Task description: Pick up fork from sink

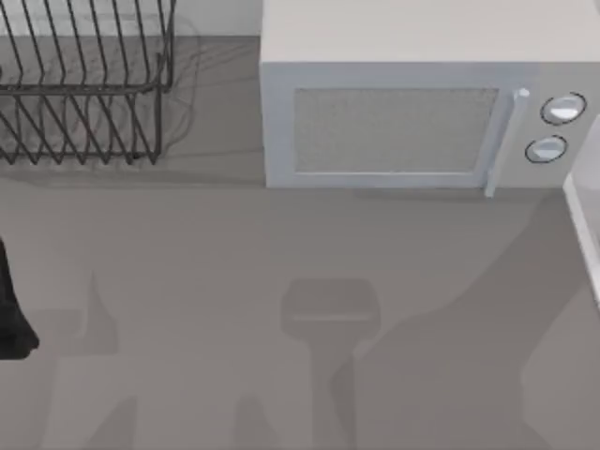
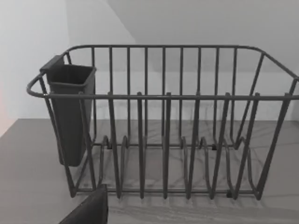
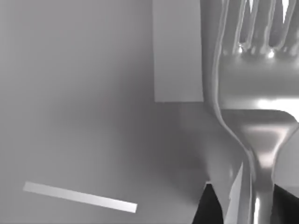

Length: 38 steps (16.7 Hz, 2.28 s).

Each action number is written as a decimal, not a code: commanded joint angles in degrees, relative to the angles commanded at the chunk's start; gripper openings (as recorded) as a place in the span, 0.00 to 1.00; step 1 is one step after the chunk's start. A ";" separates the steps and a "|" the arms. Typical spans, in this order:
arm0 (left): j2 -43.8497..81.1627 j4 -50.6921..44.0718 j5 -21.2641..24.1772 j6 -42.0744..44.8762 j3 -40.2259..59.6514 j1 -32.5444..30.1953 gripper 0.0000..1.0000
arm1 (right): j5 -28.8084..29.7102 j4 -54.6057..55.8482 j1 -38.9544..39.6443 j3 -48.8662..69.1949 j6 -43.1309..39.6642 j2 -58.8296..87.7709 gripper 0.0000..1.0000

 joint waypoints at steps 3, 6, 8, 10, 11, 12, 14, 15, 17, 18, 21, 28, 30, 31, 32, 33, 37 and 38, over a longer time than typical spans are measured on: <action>0.00 0.00 0.00 0.00 0.00 0.00 1.00 | 0.00 0.00 0.00 0.00 0.00 0.00 0.00; 0.00 0.00 0.00 0.00 0.00 0.00 1.00 | 0.00 0.00 0.00 0.00 0.00 0.00 0.00; 0.00 0.00 0.00 0.00 0.00 0.00 1.00 | -0.68 -1.00 0.16 0.88 0.60 -2.77 0.00; 0.00 0.00 0.00 0.00 0.00 0.00 1.00 | -0.69 -3.09 0.13 2.50 0.57 -3.55 0.00; 0.00 0.00 0.00 0.00 0.00 0.00 1.00 | -0.70 -5.04 0.11 3.80 0.54 -4.19 0.00; 0.00 0.00 0.00 0.00 0.00 0.00 1.00 | -0.71 -7.56 0.09 5.35 0.51 -5.03 0.00; 0.00 0.00 0.00 0.00 0.00 0.00 1.00 | -0.74 -13.84 0.06 8.82 0.46 -7.13 0.00; 0.00 0.00 0.00 0.00 0.00 0.00 1.00 | -0.76 -17.16 0.05 10.58 0.43 -8.28 0.00; 0.00 0.00 0.00 0.00 0.00 0.00 1.00 | -0.78 -23.04 0.04 13.88 0.40 -10.61 0.00; 0.00 0.00 0.00 0.00 0.00 0.00 1.00 | -0.80 -25.17 0.05 15.21 0.40 -11.68 0.00; 0.00 0.00 0.00 0.00 0.00 0.00 1.00 | -0.81 -27.90 0.06 17.20 0.40 -13.29 0.00; 0.00 0.00 0.00 0.00 0.00 0.00 1.00 | -0.61 -29.56 3.38 15.90 3.76 -16.82 0.00; 0.00 0.00 0.00 0.00 0.00 0.00 1.00 | -0.27 -31.51 7.27 14.38 7.88 -21.60 0.00; 0.00 0.00 0.00 0.00 0.00 0.00 1.00 | -0.07 -32.55 9.59 13.40 10.36 -24.56 0.00; 0.00 0.00 0.00 0.00 0.00 0.00 1.00 | 0.13 -33.59 12.11 12.26 13.03 -27.80 0.00; 0.00 0.00 0.00 0.00 0.00 0.00 1.00 | 0.31 -34.57 14.78 10.92 15.83 -31.19 0.00; 0.00 0.00 0.00 0.00 0.00 0.00 1.00 | 0.60 -36.86 26.38 3.51 27.33 -43.86 0.00; 0.00 0.00 0.00 0.00 0.00 0.00 1.00 | 0.54 -36.94 29.31 1.21 30.05 -46.15 0.00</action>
